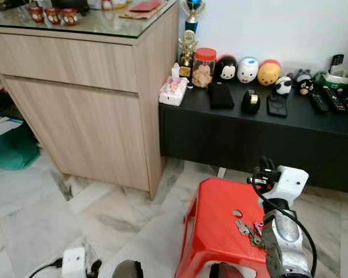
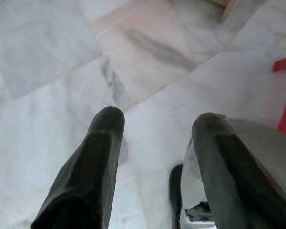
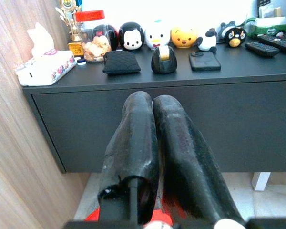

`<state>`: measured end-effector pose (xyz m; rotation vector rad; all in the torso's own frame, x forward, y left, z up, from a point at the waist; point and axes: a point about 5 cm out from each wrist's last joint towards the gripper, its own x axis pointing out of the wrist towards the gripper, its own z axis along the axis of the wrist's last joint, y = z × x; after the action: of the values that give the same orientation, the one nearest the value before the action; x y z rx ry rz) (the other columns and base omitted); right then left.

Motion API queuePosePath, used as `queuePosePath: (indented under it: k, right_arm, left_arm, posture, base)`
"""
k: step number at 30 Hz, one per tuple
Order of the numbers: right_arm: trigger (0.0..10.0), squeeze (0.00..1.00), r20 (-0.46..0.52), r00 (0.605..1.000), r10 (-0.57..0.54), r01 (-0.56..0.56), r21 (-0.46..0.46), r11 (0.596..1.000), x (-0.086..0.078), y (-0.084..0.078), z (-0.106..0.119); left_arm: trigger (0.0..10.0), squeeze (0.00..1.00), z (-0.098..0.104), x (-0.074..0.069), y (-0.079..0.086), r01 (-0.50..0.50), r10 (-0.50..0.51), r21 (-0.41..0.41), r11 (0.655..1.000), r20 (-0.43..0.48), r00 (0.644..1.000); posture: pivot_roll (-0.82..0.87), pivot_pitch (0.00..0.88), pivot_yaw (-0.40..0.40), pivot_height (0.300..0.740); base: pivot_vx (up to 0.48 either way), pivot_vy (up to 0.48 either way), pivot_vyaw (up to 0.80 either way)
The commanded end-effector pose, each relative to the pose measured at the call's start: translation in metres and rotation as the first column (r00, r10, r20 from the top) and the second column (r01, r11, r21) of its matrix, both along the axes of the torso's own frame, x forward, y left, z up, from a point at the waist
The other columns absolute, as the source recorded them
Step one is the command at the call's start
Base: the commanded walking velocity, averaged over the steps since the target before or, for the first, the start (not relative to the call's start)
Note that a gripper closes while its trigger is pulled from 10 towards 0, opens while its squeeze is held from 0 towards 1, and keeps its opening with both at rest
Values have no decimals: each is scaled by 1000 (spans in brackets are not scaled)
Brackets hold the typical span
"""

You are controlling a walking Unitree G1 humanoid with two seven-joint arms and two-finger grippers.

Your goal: Hang keys on a hook

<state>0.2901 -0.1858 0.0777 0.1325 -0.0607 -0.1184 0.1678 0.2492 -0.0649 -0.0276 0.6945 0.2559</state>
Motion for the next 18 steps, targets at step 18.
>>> queuePosePath:
  k: [18]
  right_arm:
    - [10000,0,2,1000,-30,30,3,1000,-2,0,7]
  left_arm:
    - [10000,0,-12,-17,-1,12,-13,-13,1000,-80,997]
  posture:
    - [13,0,-20,646]
  base:
    - [0,0,0]
